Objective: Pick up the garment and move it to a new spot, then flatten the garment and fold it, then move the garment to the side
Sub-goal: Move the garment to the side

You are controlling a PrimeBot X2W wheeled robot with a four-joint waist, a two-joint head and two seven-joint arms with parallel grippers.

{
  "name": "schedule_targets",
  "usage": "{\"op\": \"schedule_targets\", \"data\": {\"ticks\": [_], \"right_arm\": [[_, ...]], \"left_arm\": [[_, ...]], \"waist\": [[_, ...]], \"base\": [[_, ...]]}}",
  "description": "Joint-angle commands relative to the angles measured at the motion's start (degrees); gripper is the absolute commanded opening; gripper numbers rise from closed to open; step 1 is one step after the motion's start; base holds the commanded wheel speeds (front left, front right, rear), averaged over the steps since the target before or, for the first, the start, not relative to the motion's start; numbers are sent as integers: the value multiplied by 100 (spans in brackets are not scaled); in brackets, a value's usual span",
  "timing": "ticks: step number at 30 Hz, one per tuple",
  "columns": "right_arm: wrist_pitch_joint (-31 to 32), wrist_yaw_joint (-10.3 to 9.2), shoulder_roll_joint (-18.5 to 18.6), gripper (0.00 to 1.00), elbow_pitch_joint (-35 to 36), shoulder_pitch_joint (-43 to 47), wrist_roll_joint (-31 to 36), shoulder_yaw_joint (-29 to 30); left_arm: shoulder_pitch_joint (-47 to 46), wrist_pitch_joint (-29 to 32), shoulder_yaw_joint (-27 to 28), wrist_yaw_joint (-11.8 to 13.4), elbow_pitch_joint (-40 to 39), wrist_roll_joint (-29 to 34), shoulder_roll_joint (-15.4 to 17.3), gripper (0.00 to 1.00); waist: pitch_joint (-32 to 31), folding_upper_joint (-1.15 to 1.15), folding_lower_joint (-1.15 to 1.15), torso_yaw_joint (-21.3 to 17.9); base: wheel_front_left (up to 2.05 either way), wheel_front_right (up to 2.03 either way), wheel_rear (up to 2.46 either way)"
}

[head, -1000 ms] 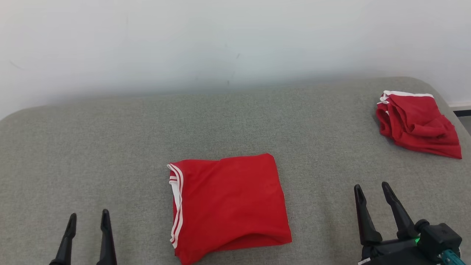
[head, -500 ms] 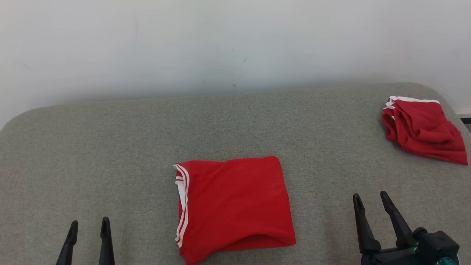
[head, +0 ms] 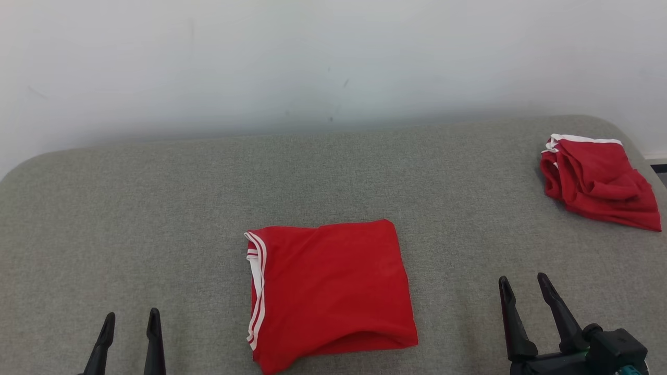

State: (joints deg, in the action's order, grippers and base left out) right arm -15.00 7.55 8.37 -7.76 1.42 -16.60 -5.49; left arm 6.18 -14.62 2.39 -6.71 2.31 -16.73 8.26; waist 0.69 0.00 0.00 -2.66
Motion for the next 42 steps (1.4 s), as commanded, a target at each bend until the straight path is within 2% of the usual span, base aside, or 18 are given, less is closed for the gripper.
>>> {"op": "schedule_targets", "data": {"ticks": [1,12,21,30,38,42], "right_arm": [[-20,-16,-4,100,3,56,38,-1],[-20,-16,-17,100,-14,14,3,-34],[24,-16,217,100,-339,-601,-100,-526],[526,-16,227,100,-1437,-1703,-338,-1127],[888,-16,130,100,-2700,-2274,-481,-1315],[880,-16,69,100,-3126,-2427,-560,-1382]], "left_arm": [[34,-10,2,18,2,23,29,100],[-38,-27,-39,58,18,30,70,100],[-212,-43,-159,106,88,150,-7,100],[-444,-53,-284,92,211,212,-82,100],[-534,-57,-331,69,275,251,-190,100],[-553,-58,-324,50,283,270,-220,100]], "waist": [[-2,0,0,-4],[85,0,0,19],[333,0,0,268],[497,0,0,589],[559,0,0,810],[596,0,0,840]], "base": [[0,0,0],[0,0,0],[0,0,0],[0,0,0],[0,0,0],[0,0,0]]}}
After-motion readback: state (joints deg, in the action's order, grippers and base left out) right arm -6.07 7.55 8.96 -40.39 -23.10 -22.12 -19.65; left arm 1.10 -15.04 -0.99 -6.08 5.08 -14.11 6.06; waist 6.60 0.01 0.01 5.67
